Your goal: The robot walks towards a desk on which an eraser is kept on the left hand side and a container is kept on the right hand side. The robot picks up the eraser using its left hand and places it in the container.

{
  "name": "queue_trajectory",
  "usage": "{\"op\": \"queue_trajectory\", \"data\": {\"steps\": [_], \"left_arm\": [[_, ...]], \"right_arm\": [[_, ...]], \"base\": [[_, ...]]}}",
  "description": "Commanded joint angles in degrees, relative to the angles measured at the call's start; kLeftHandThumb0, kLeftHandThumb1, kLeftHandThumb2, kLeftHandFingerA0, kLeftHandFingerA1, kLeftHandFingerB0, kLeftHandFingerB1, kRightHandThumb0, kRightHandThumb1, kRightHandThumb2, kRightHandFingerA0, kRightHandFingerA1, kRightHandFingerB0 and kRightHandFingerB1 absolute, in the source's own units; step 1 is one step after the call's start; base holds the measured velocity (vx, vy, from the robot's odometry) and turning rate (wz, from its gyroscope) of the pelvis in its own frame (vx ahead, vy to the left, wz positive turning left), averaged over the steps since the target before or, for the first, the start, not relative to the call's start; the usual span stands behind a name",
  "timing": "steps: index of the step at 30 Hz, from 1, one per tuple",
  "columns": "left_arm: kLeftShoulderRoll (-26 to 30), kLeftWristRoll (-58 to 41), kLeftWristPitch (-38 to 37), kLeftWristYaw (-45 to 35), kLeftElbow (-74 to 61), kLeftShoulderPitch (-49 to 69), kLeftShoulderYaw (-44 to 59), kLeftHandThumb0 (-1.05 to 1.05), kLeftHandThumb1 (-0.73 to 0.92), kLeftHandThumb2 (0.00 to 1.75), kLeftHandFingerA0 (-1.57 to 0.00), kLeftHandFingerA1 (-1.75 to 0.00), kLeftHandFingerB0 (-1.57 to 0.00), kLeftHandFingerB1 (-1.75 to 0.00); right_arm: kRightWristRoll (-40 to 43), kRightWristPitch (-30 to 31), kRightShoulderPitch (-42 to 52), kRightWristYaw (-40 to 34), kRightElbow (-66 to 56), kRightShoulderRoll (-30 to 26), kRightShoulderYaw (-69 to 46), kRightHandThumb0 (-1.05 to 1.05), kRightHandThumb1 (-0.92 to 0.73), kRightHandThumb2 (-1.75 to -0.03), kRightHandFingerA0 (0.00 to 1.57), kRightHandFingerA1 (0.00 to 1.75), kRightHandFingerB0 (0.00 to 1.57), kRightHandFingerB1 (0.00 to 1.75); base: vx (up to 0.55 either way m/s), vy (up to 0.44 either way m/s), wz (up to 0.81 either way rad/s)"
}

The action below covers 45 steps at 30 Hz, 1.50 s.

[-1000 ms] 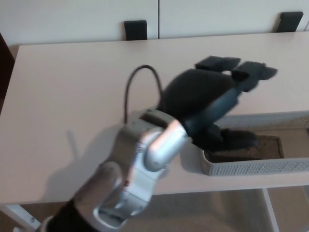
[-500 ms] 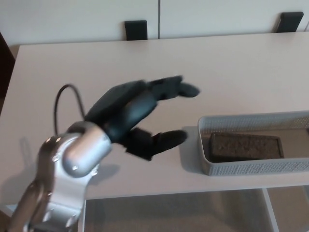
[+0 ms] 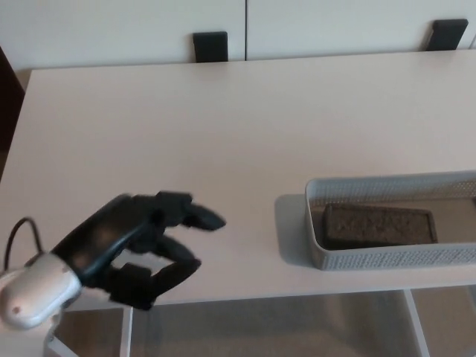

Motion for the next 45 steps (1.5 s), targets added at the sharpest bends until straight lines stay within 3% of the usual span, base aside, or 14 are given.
{"op": "queue_trajectory", "data": {"steps": [1, 3, 4, 10, 14, 21, 22, 23, 26, 34, 35, 37, 38, 45], "left_arm": [[7.64, -70.76, 6.21, -51.79, -3.26, 14.38, 31.98, -1.02, 0.72, 0.62, -0.89, -0.45, -0.78, -0.42], [4.78, -73.35, 8.30, -50.58, -3.05, 15.60, 30.36, -0.96, 0.51, 0.98, -0.84, -0.54, -0.68, -0.49], [2.21, -74.34, 9.15, -49.96, -1.83, 16.60, 29.50, -0.88, 0.65, 0.63, -0.88, -0.46, -0.76, -0.42], [4.77, -60.57, 0.96, -54.31, 1.98, 15.02, 22.60, -0.81, 0.55, 0.58, -1.04, -0.49, -0.82, -0.43], [6.51, -50.74, 4.26, -56.12, 12.90, 14.59, 15.12, -0.86, 0.53, 0.74, -0.78, -0.51, -0.69, -0.48], [6.22, -22.49, -17.08, -33.34, 30.86, 11.87, 5.15, -0.92, 0.67, 0.62, -0.84, -0.45, -0.72, -0.41], [6.14, -18.84, -20.20, -29.49, 34.27, 11.02, 3.46, -0.93, 0.51, 0.97, -0.76, -0.54, -0.64, -0.48], [6.44, -15.95, -21.30, -26.48, 36.60, 10.43, 1.96, -0.96, 0.66, 0.61, -0.77, -0.44, -0.74, -0.41], [9.51, -3.87, -22.85, -14.32, 43.06, 8.92, -5.07, -1.05, 0.52, 0.99, -0.78, -0.56, -0.72, -0.49], [13.25, 4.34, -27.59, -3.08, 52.84, 4.84, -13.04, -0.98, 0.55, 1.03, -0.67, -0.56, -0.60, -0.47], [12.82, 4.26, -27.30, -1.58, 54.13, 4.57, -13.27, -0.96, 0.71, 0.63, -0.67, -0.45, -0.68, -0.41], [12.74, 4.99, -27.77, 3.46, 56.28, 4.62, -13.18, -0.98, 0.50, 1.00, -0.74, -0.58, -0.58, -0.47], [13.10, 5.79, -27.46, 5.67, 56.90, 4.41, -13.51, -0.97, 0.64, 0.62, -0.74, -0.47, -0.70, -0.44], [15.90, 8.13, -29.71, 14.29, 57.08, 6.07, -14.72, -0.94, 0.66, 0.61, -0.80, -0.47, -0.76, -0.45]], "right_arm": [[3.10, -4.00, 1.92, -1.65, 5.88, -1.32, -3.97, -0.46, -0.44, -0.76, 0.58, 0.54, 0.50, 0.48], [3.45, -4.81, 2.35, -1.88, 6.60, -1.10, -4.08, -0.45, -0.43, -0.75, 0.59, 0.55, 0.51, 0.49], [3.21, -5.12, 2.29, -2.02, 6.86, -1.21, -3.95, -0.41, -0.50, -0.55, 0.63, 0.43, 0.59, 0.39], [2.81, -3.70, 2.81, -1.78, 5.05, -1.23, -3.67, -0.42, -0.50, -0.56, 0.62, 0.43, 0.58, 0.39], [2.62, -4.93, 3.74, -1.87, 5.66, -1.19, -3.07, -0.42, -0.51, -0.56, 0.63, 0.43, 0.58, 0.38], [2.72, -5.18, 4.02, -2.06, 5.99, -0.82, -3.08, -0.42, -0.51, -0.56, 0.62, 0.42, 0.58, 0.38], [2.63, -5.10, 4.21, -2.21, 5.86, -0.66, -3.03, -0.43, -0.51, -0.56, 0.62, 0.42, 0.58, 0.38], [2.59, -5.19, 4.25, -2.36, 5.97, -0.52, -3.01, -0.42, -0.50, -0.56, 0.63, 0.42, 0.58, 0.38], [2.42, -5.06, 4.64, -2.59, 5.80, -0.22, -2.82, -0.43, -0.50, -0.56, 0.62, 0.42, 0.58, 0.38], [2.35, -4.92, 3.72, -2.92, 5.47, 0.50, -2.79, -0.42, -0.50, -0.56, 0.62, 0.42, 0.59, 0.38], [2.50, -4.71, 3.75, -2.87, 5.27, 0.57, -2.87, -0.45, -0.43, -0.75, 0.59, 0.55, 0.51, 0.49], [1.85, -4.17, 3.07, -3.27, 4.73, 0.85, -2.49, -0.46, -0.44, -0.76, 0.58, 0.54, 0.50, 0.48], [1.73, -3.72, 2.38, -3.37, 4.56, 1.06, -2.50, -0.46, -0.43, -0.76, 0.59, 0.54, 0.51, 0.48], [2.17, -4.12, 1.75, -4.36, 3.67, 1.65, -3.39, -0.46, -0.43, -0.75, 0.56, 0.53, 0.50, 0.48]], "base": [[0.00, 0.000, 0.00], [0.00, 0.000, 0.00], [0.00, 0.000, 0.00], [0.00, 0.000, 0.00], [0.00, 0.000, 0.00], [0.00, 0.000, 0.00], [0.00, 0.000, 0.00], [0.00, 0.000, 0.00], [0.00, 0.000, 0.00], [0.00, 0.000, 0.00], [0.00, 0.000, 0.00], [0.00, 0.000, 0.00], [0.00, 0.000, 0.00], [0.00, 0.000, 0.00]]}}
